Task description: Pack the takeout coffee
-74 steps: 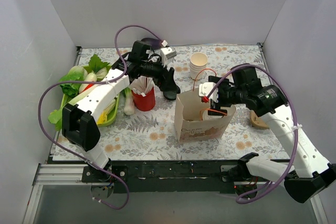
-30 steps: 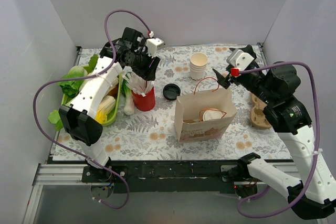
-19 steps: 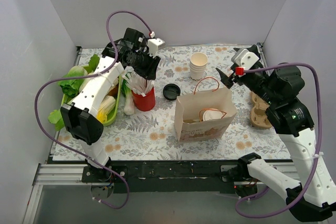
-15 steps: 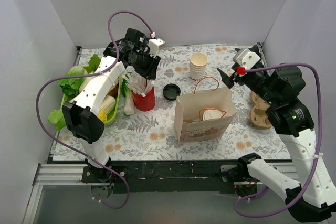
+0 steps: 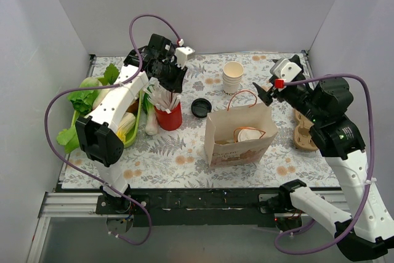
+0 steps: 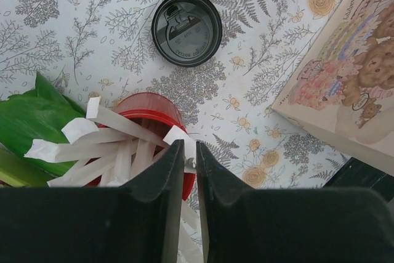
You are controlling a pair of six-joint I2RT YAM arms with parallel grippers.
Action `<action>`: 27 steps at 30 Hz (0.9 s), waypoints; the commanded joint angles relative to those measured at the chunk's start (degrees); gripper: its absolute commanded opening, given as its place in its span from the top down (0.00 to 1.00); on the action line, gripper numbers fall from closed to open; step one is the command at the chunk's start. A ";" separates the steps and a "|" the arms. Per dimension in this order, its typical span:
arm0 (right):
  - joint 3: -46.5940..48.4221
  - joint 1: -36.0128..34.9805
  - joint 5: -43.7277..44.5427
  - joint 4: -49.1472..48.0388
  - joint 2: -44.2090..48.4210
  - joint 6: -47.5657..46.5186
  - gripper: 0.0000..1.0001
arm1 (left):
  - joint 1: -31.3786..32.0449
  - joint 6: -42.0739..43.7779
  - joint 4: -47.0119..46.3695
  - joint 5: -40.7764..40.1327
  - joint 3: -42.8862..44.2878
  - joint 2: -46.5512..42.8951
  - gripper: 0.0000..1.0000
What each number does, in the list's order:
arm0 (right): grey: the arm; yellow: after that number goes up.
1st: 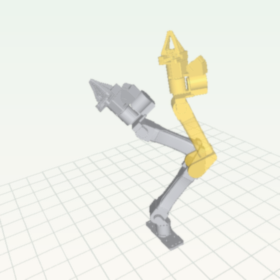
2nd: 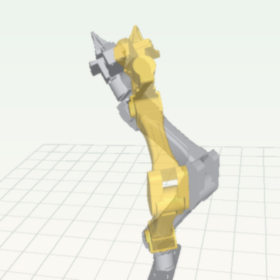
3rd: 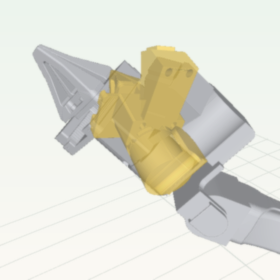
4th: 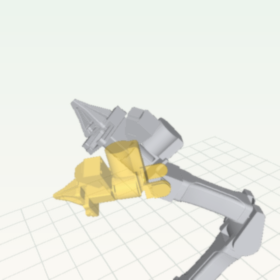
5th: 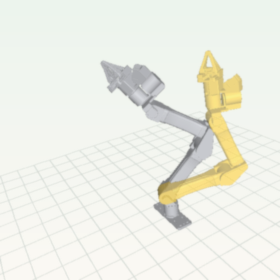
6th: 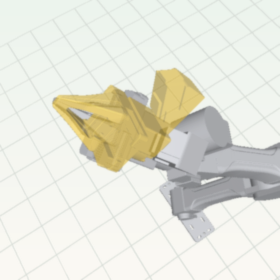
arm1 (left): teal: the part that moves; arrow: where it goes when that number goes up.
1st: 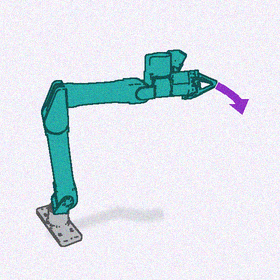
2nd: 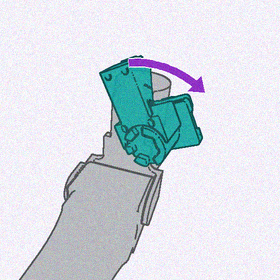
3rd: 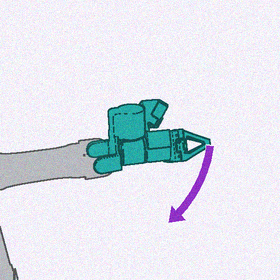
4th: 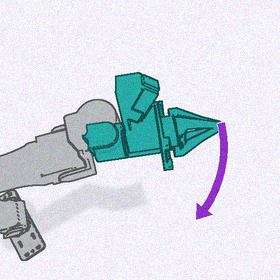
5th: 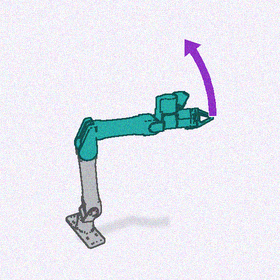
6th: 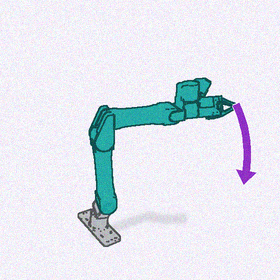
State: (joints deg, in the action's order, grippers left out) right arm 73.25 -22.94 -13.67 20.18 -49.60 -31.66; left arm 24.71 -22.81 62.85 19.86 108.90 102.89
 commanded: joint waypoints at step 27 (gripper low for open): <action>-0.30 1.23 8.13 -4.72 -5.94 2.66 0.12 | 0.08 -4.51 -4.13 14.02 19.42 -26.33 1.00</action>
State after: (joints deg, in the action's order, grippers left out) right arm 73.19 -22.46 -9.76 19.09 -55.07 -30.76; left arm 24.69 -23.16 64.82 21.15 128.38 80.07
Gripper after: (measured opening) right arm 0.882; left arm 0.010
